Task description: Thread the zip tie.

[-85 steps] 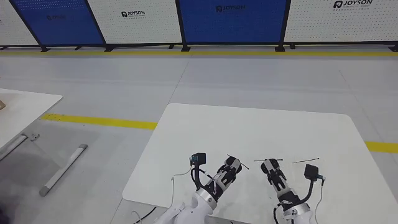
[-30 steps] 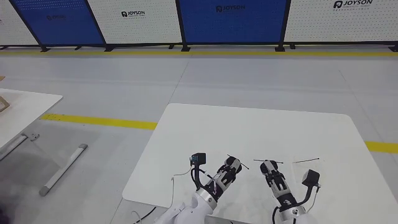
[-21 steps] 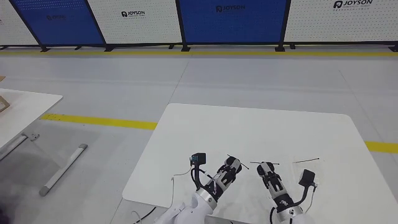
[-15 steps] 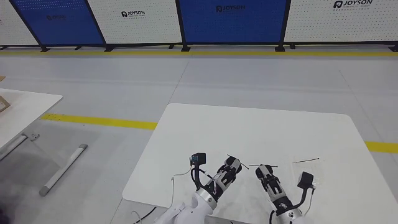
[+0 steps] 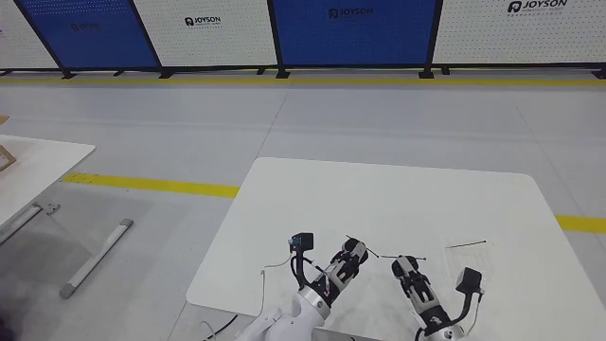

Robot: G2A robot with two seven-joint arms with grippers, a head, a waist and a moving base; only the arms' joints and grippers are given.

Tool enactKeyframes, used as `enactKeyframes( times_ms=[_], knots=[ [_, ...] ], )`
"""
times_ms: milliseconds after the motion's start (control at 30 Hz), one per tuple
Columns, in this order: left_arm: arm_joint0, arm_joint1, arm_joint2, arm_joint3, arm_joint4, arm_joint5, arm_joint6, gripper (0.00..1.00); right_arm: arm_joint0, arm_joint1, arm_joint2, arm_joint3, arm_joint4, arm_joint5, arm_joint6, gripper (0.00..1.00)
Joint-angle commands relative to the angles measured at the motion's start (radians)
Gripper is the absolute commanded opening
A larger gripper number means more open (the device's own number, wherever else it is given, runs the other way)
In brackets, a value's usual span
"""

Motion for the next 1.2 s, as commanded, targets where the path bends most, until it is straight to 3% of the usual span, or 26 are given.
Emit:
enactKeyframes(
  times_ms=[0,600,1167],
  knots=[
    [0.000,0.000,0.000,0.000,0.000,0.000,0.000,0.00,-0.006,-0.003,0.003,-0.006,-0.003,-0.001,-0.007,0.00],
    [0.000,0.000,0.000,0.000,0.000,0.000,0.000,0.00,-0.007,-0.030,0.003,-0.003,-0.034,0.035,0.014,0.00],
    [0.000,0.000,0.000,0.000,0.000,0.000,0.000,0.00,-0.032,-0.045,0.039,-0.003,-0.032,0.011,0.039,0.00]
  ],
)
